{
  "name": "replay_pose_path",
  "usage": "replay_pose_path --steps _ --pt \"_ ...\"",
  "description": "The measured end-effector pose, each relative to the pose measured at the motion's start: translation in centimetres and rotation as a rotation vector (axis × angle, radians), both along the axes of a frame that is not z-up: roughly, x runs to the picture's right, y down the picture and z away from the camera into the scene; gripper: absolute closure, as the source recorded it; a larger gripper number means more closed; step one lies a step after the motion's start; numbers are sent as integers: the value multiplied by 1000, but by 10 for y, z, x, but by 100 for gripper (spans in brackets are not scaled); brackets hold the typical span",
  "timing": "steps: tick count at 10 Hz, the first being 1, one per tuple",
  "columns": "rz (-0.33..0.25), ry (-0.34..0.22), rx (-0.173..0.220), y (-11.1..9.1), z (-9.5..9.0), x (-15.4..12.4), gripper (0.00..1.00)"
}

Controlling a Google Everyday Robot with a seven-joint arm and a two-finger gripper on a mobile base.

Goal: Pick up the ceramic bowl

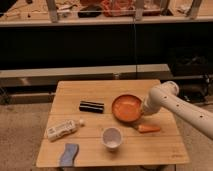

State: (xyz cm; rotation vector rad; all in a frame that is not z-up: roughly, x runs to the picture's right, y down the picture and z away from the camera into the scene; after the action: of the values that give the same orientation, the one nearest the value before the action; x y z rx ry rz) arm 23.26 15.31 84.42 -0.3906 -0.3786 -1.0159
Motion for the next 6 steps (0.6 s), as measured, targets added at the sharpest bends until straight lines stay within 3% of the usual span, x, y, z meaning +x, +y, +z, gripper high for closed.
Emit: replay_pose_path --steps 6 --pt "-15 -18 3 0 0 -2 99"
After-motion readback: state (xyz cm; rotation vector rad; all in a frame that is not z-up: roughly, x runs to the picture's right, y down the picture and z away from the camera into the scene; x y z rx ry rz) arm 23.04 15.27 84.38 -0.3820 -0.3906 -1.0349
